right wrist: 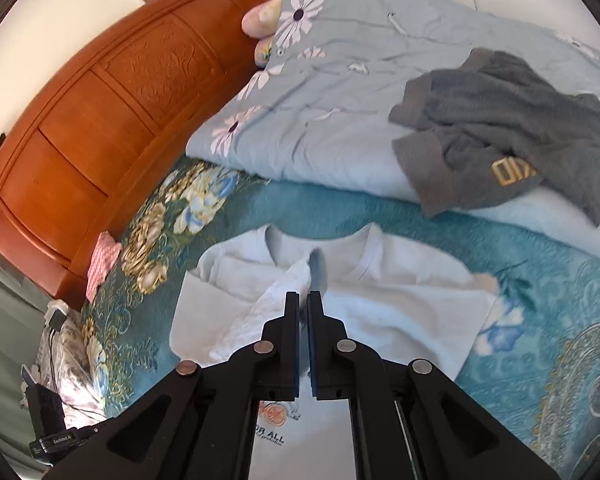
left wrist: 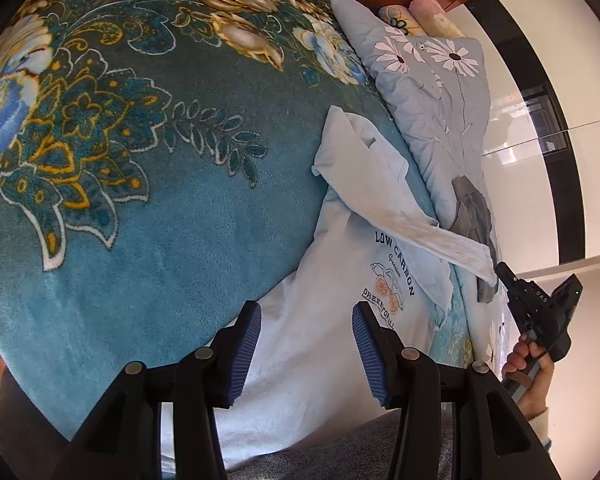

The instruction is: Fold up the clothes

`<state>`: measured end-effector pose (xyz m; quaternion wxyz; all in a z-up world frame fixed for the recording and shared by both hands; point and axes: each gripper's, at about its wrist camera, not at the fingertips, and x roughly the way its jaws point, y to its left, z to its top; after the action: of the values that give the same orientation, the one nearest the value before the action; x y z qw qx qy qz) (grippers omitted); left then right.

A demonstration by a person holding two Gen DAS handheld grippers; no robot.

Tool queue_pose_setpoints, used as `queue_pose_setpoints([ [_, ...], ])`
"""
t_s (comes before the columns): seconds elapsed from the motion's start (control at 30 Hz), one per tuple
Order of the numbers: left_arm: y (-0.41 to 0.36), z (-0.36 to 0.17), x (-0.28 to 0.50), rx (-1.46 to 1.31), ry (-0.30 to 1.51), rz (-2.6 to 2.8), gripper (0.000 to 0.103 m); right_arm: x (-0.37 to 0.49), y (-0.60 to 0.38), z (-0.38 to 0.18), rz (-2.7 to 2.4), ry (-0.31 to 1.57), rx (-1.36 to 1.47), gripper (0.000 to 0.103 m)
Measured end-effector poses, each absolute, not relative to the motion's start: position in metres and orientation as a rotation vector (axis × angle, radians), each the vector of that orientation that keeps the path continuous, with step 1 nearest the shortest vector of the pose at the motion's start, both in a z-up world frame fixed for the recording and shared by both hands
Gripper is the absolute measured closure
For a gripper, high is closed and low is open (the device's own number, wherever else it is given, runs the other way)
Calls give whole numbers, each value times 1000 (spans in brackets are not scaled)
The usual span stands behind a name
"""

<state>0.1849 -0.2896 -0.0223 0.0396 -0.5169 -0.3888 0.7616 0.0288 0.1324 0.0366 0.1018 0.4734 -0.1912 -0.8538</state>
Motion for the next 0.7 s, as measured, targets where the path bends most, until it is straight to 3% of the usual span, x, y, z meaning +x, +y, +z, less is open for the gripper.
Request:
queue_pose_setpoints([
  [0.27,-294,-23,190,-1598,-1191,2330,51,38,179,-18,-2442,-870,1548,97],
  [0.33,-294,-24,190,-1604,-1198,2328,51,35,173,-22,-2411,-858,1563,97],
  [0.47,-293,-24,190,-1601,-1191,2324,51,18,156,-31,-2376,-801,1598,77],
  [0.7,-302,-30,192,-1615,-1222,2325,51,-18,136,-56,-2367,-708,1683,76],
])
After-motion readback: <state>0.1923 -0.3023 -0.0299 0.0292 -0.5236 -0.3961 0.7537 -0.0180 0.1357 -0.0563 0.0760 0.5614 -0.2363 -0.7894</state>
